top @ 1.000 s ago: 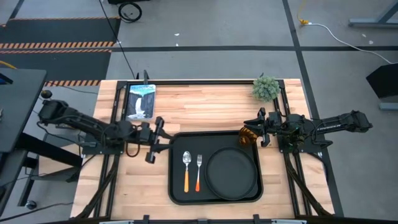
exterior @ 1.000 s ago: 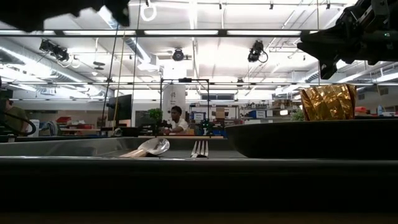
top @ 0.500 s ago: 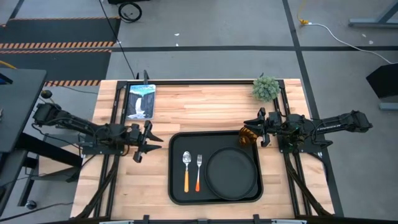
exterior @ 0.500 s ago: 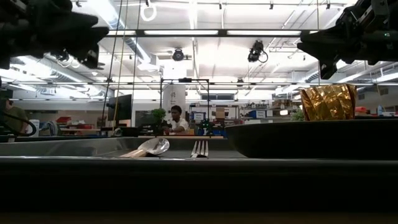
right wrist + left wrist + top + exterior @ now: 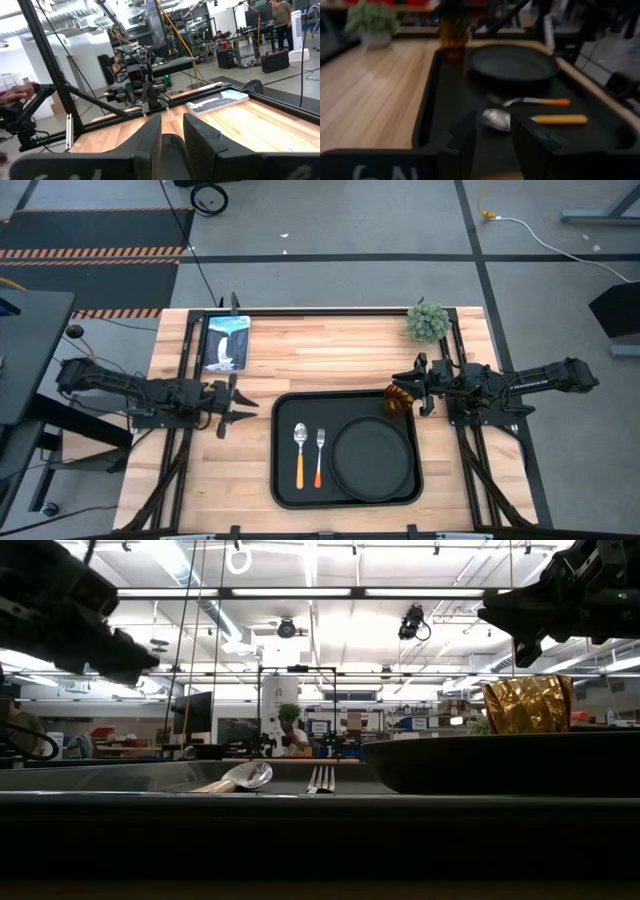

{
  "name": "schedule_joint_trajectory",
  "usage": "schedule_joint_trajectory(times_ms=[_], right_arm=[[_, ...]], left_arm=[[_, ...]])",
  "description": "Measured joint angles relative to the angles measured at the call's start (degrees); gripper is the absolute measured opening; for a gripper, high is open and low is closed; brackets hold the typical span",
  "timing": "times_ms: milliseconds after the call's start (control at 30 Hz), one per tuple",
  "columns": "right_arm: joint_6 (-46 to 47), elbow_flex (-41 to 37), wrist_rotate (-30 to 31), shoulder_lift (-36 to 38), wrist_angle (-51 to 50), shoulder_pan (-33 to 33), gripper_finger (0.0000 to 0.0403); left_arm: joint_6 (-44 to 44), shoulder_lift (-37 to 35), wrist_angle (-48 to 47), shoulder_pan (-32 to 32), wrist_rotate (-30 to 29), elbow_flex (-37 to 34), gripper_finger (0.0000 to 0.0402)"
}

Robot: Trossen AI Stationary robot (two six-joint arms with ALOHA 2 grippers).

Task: Pick and place plate/cup/fork/spoon on tray
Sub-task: Return to Home Position

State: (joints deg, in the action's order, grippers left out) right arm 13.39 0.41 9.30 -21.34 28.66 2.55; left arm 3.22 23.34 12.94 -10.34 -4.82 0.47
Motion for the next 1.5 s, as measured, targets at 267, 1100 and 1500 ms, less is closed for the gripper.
schedule_joint_trajectory(times_ms=[267, 1100, 1500], right_arm=[[-0.02, 0.02, 0.00, 0.00, -0.02, 0.02, 0.0088], [0.00, 0.02, -0.02, 3.25, -16.99, 0.01, 0.0088], [-0.07, 0.07, -0.34, 5.96, -26.01, 0.00, 0.0088]], left_arm=[[3.66, -7.97, -7.11, 4.72, -0.04, -0.02, 0.0128], [3.65, -15.04, -6.86, 13.02, -0.04, -0.07, 0.0128], [3.66, -22.33, -6.79, 13.17, -0.04, -0.09, 0.0128]])
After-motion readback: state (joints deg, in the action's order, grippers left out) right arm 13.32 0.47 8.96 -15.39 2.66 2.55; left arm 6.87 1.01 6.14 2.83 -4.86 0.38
